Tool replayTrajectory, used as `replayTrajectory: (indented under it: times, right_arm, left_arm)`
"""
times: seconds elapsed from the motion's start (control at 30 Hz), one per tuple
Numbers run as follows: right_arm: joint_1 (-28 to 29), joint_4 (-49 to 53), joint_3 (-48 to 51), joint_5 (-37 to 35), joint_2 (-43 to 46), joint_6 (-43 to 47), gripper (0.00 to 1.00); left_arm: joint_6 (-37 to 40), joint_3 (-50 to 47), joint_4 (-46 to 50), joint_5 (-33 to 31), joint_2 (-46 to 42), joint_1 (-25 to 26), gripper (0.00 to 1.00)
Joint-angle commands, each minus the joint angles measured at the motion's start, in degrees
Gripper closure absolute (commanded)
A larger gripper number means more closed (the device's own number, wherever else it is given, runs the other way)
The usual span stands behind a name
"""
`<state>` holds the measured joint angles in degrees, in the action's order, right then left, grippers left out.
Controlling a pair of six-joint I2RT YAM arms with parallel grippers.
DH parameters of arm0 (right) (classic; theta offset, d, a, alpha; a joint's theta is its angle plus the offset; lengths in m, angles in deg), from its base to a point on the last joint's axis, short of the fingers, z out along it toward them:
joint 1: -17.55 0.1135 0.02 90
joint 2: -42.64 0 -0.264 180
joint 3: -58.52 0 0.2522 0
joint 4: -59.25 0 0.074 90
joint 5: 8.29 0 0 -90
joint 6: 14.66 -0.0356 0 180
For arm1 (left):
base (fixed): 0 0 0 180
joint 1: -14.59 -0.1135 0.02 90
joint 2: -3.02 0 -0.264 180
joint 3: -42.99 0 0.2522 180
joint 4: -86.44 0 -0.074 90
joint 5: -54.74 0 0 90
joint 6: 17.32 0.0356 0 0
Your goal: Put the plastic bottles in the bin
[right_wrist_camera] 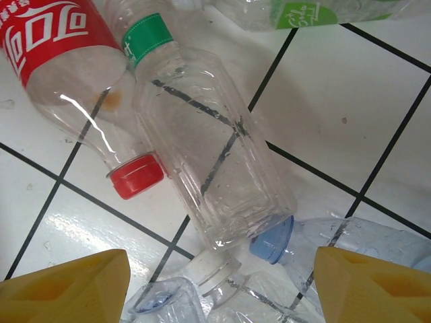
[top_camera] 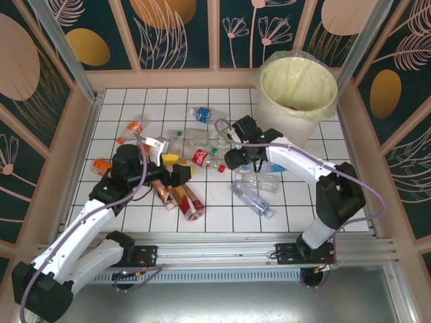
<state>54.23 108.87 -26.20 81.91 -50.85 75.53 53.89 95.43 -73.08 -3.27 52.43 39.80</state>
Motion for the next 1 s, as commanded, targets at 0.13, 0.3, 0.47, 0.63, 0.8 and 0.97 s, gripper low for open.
replayTrajectory:
  times: [0.13, 0.3, 0.47, 0.63, 0.8, 0.97]
  right_arm:
    - [0.93, -3.88, 3.11, -0.82, -1.54, 1.84, 0.27]
    - [0.99, -4.03, 2.56, -3.01, -2.78, 2.90, 0.27]
    - [1.35, -4.02, 2.16, -5.07, -3.44, 3.10, 0.26]
    - [1.35, -3.82, 0.85, -6.22, -6.13, 3.62, 0.23]
    - [1.29, -4.47, -1.25, -5.71, -9.34, 4.85, 0.21]
    - [1.14, -3.67, -4.24, -5.53, -12.69, 5.96, 0.21]
  left_arm:
    - [1.24, 0.95, -0.31, -0.68, -2.03, 0.36, 0.01]
    - [1.41, 1.50, 0.46, -0.45, -1.64, 0.36, 0.01]
    - [0.63, 1.23, -0.24, 0.21, -2.62, 0.36, 0.01]
    - [0.70, 1.43, 0.22, -0.14, -2.64, 0.36, 0.01]
    - [0.40, 1.05, -0.04, 0.53, -2.91, 0.36, 0.01]
    - [0.77, 1.40, 0.66, -0.01, -2.47, 0.36, 0.01]
